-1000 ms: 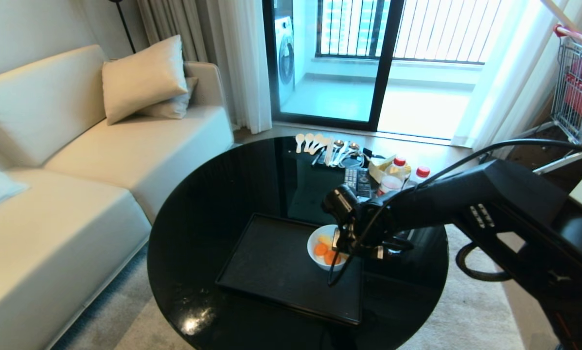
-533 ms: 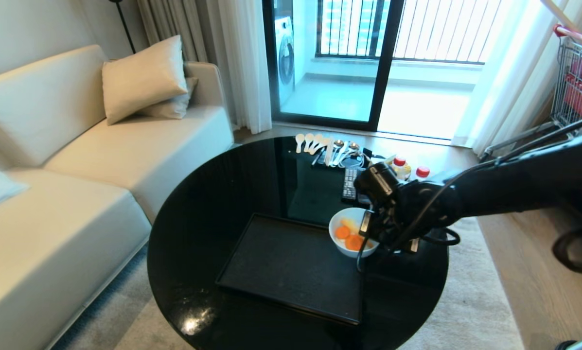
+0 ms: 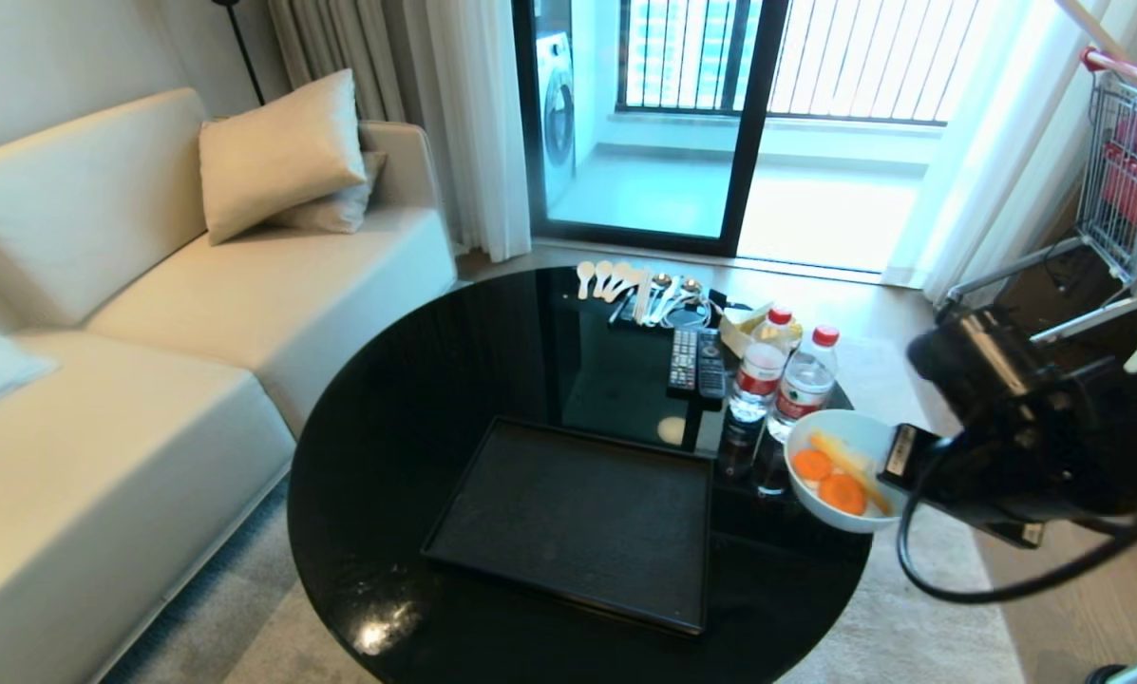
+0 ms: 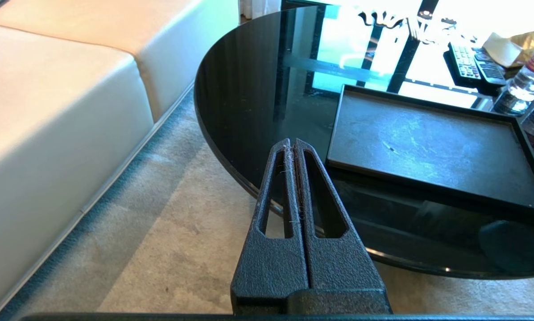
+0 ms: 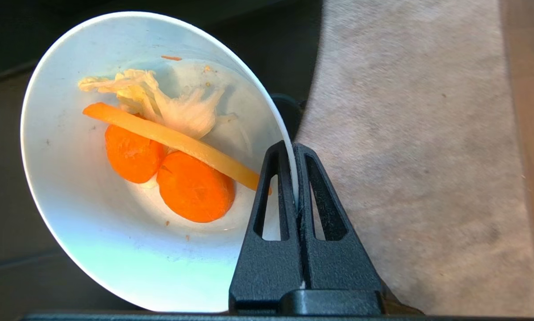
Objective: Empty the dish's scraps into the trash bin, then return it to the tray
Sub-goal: Move the bowl over the trash can
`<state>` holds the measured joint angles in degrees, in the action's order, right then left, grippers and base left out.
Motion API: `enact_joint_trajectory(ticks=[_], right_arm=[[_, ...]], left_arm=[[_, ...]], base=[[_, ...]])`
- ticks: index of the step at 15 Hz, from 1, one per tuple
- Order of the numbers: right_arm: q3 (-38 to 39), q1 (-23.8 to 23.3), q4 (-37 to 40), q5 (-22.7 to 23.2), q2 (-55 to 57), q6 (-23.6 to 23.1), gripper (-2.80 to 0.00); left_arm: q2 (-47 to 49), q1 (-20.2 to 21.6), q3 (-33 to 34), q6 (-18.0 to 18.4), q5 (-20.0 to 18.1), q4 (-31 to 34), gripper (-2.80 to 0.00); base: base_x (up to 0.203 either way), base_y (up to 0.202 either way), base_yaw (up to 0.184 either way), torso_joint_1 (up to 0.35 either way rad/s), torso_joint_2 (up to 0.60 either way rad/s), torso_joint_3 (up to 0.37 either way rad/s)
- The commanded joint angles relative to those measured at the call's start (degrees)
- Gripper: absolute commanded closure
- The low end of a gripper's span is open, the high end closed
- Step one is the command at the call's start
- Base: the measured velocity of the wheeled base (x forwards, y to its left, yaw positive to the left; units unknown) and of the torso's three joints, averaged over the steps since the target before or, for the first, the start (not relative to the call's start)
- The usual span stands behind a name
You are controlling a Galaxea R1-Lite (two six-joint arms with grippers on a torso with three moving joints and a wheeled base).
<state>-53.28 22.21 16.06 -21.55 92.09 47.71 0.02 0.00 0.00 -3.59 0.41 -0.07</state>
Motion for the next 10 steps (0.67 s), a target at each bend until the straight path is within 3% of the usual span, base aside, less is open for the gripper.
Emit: enact_joint_trajectory(ticks=[1, 5, 10], right_arm=[[8.51, -0.66, 0.03, -0.10, -11.24, 0.23, 0.00], [21.94, -0.83, 0.44, 0.06, -23.39, -0.61, 0.00], [30.19, -0.76, 0.05, 1.05, -30.67, -4.92, 0.00]], left_arm=[[-0.02, 0.00, 0.00, -0.10, 0.03, -0.01, 0.00], [-0.02, 0.00, 0.00, -0.10, 0.03, -0.01, 0.00], [-0.02, 0.00, 0.00, -0.02, 0.03, -0.01, 0.00]], base=[[0.000, 0.000, 0.000, 0.000, 0.00, 0.000], [0.000, 0.000, 0.000, 0.000, 0.00, 0.000], [0.000, 0.000, 0.000, 0.000, 0.00, 0.000]])
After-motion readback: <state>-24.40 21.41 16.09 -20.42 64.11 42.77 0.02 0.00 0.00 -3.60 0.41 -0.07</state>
